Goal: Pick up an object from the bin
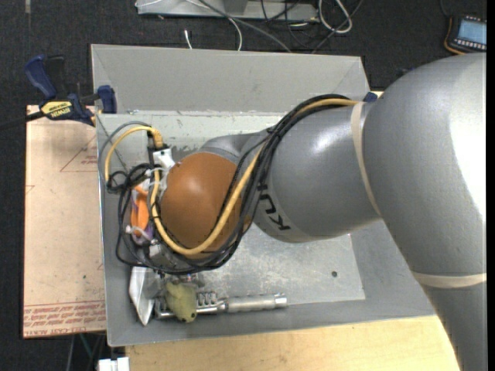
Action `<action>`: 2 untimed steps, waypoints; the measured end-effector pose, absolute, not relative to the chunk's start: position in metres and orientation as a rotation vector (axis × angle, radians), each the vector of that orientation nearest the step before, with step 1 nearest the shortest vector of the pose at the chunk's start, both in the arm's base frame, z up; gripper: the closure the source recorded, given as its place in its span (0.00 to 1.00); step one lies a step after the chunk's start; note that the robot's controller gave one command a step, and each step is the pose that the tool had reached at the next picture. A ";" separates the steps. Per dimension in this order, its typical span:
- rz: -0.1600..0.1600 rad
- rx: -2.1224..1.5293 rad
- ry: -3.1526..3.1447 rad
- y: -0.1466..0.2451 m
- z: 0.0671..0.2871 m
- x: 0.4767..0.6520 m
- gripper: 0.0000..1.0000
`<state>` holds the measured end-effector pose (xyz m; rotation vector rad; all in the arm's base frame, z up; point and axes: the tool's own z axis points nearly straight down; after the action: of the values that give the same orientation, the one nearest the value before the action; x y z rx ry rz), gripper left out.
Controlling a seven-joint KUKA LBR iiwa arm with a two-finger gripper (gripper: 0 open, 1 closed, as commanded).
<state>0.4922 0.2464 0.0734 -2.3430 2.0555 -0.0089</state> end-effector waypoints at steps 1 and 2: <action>-0.008 -2.342 2.057 0.246 0.073 0.492 1.00; -0.005 -2.341 2.060 0.246 0.081 0.491 1.00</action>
Offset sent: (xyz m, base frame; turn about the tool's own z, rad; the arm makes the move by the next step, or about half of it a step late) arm -0.0001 -0.0003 0.0115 -0.0004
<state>0.4914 0.2463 0.0811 -2.3412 2.0601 -0.0053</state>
